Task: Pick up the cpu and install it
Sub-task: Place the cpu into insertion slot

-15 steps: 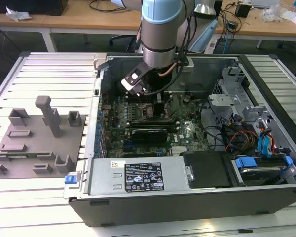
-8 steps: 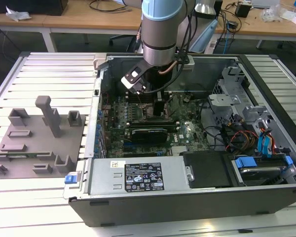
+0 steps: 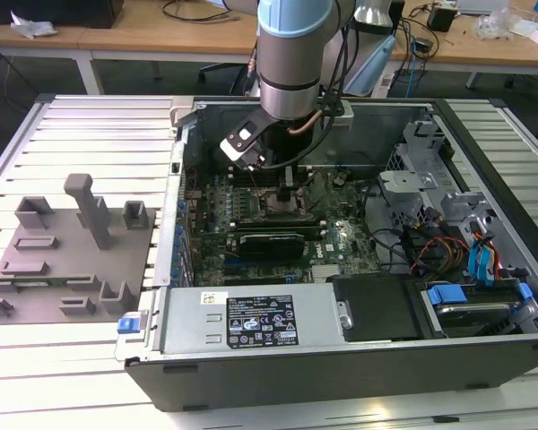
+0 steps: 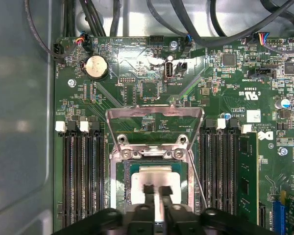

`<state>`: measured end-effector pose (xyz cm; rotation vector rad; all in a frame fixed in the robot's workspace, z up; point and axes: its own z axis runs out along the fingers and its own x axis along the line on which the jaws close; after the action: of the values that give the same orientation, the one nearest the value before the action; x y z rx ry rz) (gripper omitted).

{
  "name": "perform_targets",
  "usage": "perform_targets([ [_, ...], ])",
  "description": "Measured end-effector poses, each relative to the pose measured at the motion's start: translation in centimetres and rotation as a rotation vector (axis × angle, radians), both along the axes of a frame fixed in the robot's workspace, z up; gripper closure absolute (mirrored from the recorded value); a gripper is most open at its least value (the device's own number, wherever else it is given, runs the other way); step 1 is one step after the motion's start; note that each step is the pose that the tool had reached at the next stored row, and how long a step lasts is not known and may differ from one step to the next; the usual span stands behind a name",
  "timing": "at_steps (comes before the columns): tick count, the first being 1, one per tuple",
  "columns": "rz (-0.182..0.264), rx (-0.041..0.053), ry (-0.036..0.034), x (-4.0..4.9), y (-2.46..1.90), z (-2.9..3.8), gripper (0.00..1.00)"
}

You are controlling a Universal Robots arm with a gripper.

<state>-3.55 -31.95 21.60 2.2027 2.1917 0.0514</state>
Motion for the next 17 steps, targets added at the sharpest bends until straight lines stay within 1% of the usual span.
perform_targets([
  [1,0.0,-0.0001,0.0,0.0,0.0,0.01,0.89],
  [9,0.0,-0.0003,0.0002,0.0,0.0,-0.02,0.89],
  [14,0.0,-0.0001,0.0,0.0,-0.03,-0.55,0.89],
  [17,0.0,-0.0001,0.0001,0.0,-0.03,-0.68,0.89],
])
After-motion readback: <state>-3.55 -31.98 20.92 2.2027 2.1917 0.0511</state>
